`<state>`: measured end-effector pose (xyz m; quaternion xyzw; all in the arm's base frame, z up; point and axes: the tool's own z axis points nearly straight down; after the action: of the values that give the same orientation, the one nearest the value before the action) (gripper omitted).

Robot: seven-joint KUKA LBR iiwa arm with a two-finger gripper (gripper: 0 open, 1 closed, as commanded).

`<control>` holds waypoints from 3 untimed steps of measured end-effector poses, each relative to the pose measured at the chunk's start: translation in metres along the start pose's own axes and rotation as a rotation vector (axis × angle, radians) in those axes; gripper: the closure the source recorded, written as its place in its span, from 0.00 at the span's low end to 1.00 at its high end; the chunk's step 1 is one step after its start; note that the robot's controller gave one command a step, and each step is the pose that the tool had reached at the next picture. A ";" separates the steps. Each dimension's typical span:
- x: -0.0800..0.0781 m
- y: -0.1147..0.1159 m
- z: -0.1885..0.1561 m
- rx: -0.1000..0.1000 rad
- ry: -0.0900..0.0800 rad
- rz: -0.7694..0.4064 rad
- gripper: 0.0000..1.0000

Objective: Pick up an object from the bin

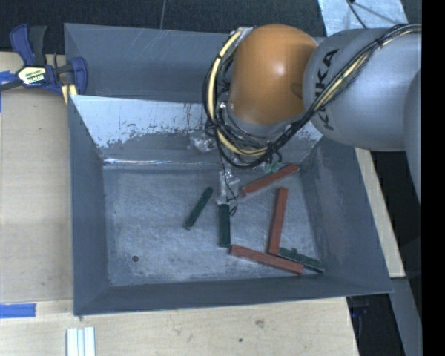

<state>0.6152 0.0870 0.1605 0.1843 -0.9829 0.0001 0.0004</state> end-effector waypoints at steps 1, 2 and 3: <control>-0.004 0.001 0.066 0.002 -0.005 -0.412 0.00; -0.014 0.004 0.089 0.000 -0.006 -0.413 1.00; -0.014 0.004 0.089 0.000 -0.006 -0.413 1.00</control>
Offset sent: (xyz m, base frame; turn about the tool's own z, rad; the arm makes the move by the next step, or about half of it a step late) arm 0.0098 0.0085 -0.0905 -0.4173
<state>0.6264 0.0959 0.0714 0.3818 -0.9242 -0.0007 -0.0024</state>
